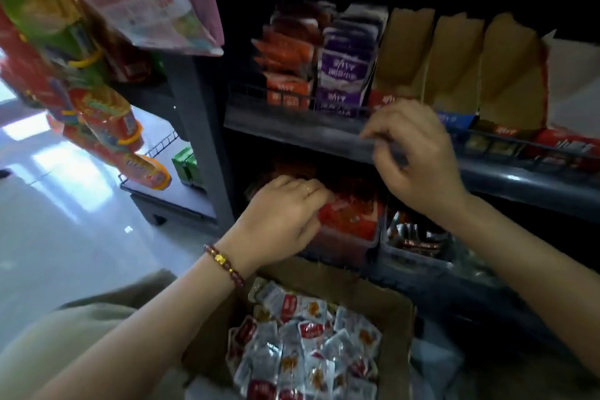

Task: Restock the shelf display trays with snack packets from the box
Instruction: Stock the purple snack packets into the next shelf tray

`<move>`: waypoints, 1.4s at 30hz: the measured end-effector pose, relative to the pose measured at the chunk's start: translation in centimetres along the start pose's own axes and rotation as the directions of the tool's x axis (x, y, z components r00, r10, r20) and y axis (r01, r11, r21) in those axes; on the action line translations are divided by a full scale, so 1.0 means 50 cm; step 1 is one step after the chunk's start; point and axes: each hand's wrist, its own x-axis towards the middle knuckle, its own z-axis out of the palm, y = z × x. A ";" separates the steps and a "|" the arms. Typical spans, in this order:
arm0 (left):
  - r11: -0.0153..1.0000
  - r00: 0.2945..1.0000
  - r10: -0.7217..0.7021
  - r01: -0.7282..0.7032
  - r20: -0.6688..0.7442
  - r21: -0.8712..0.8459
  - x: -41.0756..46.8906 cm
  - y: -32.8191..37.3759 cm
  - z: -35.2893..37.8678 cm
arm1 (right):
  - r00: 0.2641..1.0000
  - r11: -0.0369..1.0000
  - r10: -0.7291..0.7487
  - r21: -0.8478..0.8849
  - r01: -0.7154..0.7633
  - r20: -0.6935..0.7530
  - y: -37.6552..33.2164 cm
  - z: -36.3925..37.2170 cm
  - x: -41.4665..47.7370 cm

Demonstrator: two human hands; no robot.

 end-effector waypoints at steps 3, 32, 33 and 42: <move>0.991 0.971 0.039 -0.008 0.236 -0.131 -0.074 0.041 0.037 | 0.971 0.985 0.012 0.165 -0.053 0.238 -0.041 0.034 -0.130; 0.958 0.601 0.011 0.223 0.799 -0.181 -0.379 0.100 0.195 | -0.167 0.145 0.202 -0.198 -0.969 0.965 -0.349 0.368 -0.642; 0.955 0.602 0.008 0.232 0.798 -0.184 -0.381 0.099 0.195 | -0.119 0.073 0.204 -0.137 -0.988 0.972 -0.349 0.371 -0.633; 0.959 0.550 0.001 0.235 0.835 -0.156 -0.393 0.098 0.200 | -0.667 -0.299 0.616 -0.658 -0.691 0.419 -0.240 0.357 -0.745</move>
